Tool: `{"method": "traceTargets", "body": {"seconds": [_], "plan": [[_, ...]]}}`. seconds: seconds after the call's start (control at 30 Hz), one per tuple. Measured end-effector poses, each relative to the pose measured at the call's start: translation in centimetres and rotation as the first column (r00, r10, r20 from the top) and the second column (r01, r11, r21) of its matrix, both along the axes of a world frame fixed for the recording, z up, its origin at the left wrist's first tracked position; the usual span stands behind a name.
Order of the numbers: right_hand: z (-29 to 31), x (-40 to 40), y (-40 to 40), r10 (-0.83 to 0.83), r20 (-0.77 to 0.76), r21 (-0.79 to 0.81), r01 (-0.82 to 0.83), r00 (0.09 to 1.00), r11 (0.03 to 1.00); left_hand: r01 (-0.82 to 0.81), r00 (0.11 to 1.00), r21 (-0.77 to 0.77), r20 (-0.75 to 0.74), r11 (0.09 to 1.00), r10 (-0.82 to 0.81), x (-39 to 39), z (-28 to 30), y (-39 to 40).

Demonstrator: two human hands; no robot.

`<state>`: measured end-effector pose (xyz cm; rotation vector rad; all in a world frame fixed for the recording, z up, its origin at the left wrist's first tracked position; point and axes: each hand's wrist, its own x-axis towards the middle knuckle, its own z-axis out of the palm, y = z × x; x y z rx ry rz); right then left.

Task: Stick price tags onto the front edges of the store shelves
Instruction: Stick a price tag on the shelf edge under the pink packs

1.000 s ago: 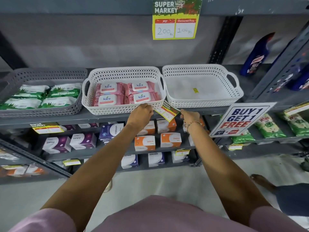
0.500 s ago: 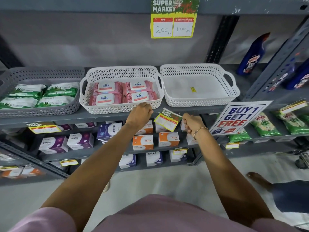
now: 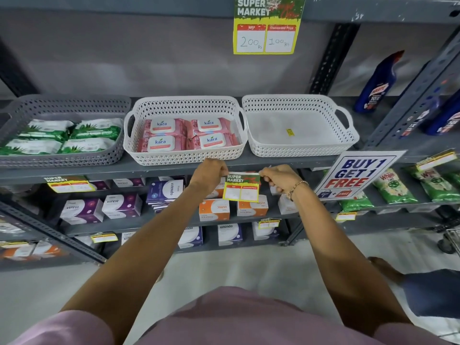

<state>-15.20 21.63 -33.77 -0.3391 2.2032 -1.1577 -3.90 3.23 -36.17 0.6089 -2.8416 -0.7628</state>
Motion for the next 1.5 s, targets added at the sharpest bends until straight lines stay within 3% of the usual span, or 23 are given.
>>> {"method": "traceTargets", "body": {"seconds": [0.23,0.53,0.73,0.9,1.13,1.3,1.5], "plan": [[-0.9,0.7,-1.7,0.178,-0.156,-0.027,-0.184,0.972,0.983,-0.078,0.997,0.0,0.028,0.997,0.078,2.7,0.3,-1.1],[-1.9,1.4,-4.1,0.367,-0.388,0.123,-0.348,0.845,0.93,-0.135,0.991,-0.009,0.0,0.991,0.135,4.6,0.4,-2.4],[-2.1,3.8,-6.8,0.432,-0.547,0.319,-0.299,0.717,0.899,-0.205,0.978,-0.121,-0.052,0.971,0.2,6.4,-0.1,-3.3],[-2.8,6.1,-9.2,0.445,-0.662,0.343,-0.284,0.603,0.895,-0.238,0.969,-0.183,-0.112,0.954,0.22,8.7,-0.8,-5.3],[-4.0,7.8,-11.7,0.366,-0.744,0.294,-0.217,0.559,0.931,-0.305,0.949,-0.269,-0.162,0.913,0.27,10.3,-1.2,-6.5],[-4.8,7.8,-12.4,0.357,-0.738,0.304,-0.191,0.572,0.933,-0.27,0.962,-0.363,-0.151,0.892,0.229,10.5,-1.6,-7.5],[-5.2,7.9,-13.1,0.344,-0.749,0.31,-0.159,0.567,0.937,-0.286,0.958,-0.339,-0.099,0.896,0.268,10.4,-2.2,-8.4]]}}
